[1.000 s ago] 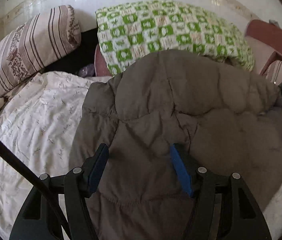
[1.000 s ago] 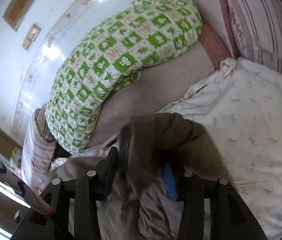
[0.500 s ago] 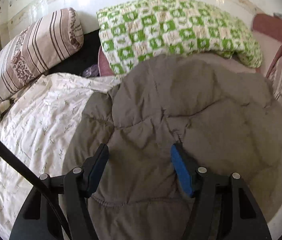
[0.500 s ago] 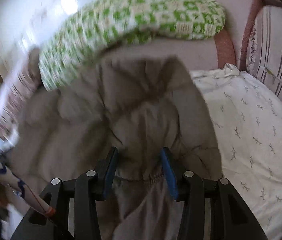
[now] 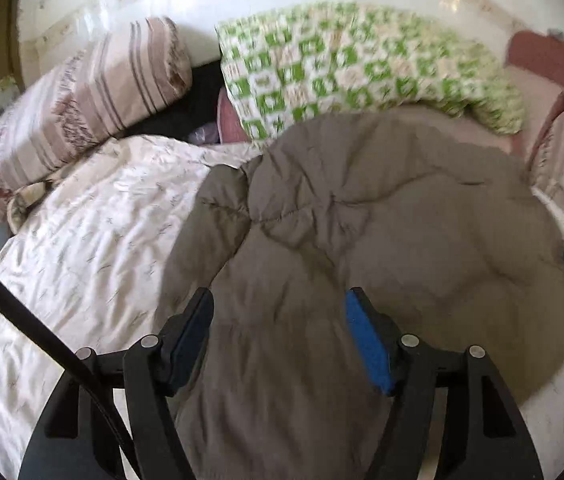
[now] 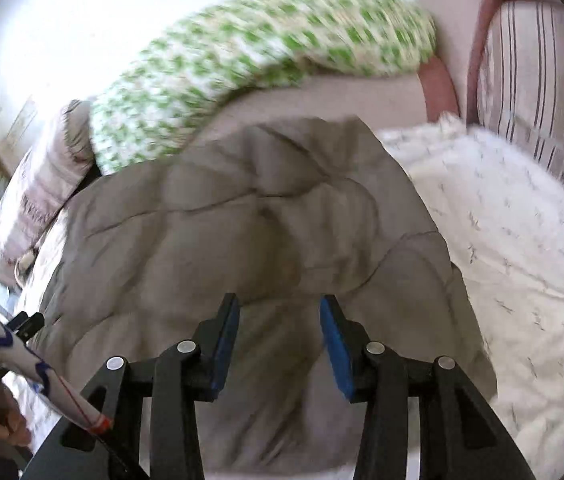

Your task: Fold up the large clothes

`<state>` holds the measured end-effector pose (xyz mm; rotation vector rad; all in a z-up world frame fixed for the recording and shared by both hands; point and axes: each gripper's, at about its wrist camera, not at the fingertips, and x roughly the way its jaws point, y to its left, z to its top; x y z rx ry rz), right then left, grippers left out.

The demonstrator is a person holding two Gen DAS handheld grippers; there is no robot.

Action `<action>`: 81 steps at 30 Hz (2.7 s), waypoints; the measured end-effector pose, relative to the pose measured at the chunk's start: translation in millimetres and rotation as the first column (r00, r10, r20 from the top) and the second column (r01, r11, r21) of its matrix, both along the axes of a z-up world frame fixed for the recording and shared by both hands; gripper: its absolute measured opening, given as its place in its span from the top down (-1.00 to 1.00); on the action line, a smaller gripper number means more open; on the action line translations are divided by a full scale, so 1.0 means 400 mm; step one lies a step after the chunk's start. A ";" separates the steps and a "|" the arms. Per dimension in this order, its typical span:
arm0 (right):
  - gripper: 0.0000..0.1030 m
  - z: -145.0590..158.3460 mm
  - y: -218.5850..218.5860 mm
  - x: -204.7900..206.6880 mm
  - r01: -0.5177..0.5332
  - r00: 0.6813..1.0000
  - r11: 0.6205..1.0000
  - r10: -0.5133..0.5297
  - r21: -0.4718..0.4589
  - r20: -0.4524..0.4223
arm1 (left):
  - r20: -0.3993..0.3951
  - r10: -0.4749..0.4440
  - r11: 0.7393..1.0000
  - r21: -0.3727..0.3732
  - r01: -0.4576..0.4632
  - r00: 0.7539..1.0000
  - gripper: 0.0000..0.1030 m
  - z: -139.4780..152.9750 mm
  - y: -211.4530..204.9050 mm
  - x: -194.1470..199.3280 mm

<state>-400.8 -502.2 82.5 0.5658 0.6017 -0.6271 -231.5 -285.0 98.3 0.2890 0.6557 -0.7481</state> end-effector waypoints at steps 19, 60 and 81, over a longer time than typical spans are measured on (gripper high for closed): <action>0.08 -0.131 0.199 0.223 -0.125 0.967 0.986 0.095 -0.113 -0.236 | -0.009 0.098 0.992 0.081 -0.097 0.995 -0.45 -0.132 0.006 -0.023; 0.06 -0.079 0.022 -0.003 0.156 0.977 0.988 -0.156 -0.015 -0.148 | -0.024 0.116 0.990 0.079 -0.114 0.993 -0.46 -0.126 0.009 -0.025; -0.24 -0.124 -0.125 -0.241 0.331 0.944 0.926 -0.326 0.182 -0.059 | -0.529 0.120 0.973 -0.104 -0.204 0.840 -0.46 -0.136 0.272 0.176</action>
